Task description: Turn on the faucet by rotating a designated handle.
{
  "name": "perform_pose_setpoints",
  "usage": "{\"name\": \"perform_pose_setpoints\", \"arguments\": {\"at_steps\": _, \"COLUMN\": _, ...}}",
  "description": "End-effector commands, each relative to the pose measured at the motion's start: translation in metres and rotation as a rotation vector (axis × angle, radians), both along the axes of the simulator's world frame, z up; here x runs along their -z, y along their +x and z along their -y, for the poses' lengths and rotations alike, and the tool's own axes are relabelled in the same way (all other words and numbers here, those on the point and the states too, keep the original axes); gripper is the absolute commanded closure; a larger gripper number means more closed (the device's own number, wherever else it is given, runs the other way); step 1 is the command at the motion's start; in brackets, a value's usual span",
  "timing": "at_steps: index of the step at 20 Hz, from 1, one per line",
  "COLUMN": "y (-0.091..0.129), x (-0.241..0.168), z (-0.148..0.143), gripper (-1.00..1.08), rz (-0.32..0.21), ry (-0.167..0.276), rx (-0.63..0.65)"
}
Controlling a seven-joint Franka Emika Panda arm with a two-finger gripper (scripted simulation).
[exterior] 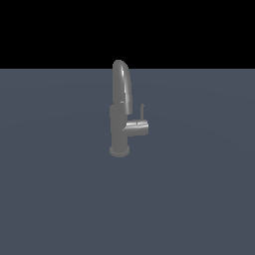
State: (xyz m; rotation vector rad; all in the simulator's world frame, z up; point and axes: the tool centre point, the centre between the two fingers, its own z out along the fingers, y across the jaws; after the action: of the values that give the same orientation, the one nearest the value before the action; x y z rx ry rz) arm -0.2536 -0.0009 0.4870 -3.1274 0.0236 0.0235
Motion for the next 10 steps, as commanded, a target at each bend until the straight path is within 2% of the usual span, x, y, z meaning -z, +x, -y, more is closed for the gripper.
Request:
{"name": "perform_pose_setpoints", "arguments": {"at_steps": 1, "y": 0.000, "x": 0.000, "z": 0.000, "gripper": 1.08, "rz": 0.000, "ry": 0.000, "rx": 0.000}}
{"name": "perform_pose_setpoints", "arguments": {"at_steps": 10, "y": 0.011, "x": 0.002, "z": 0.000, "gripper": 1.08, "rz": -0.028, "ry": 0.023, "rx": 0.024}}
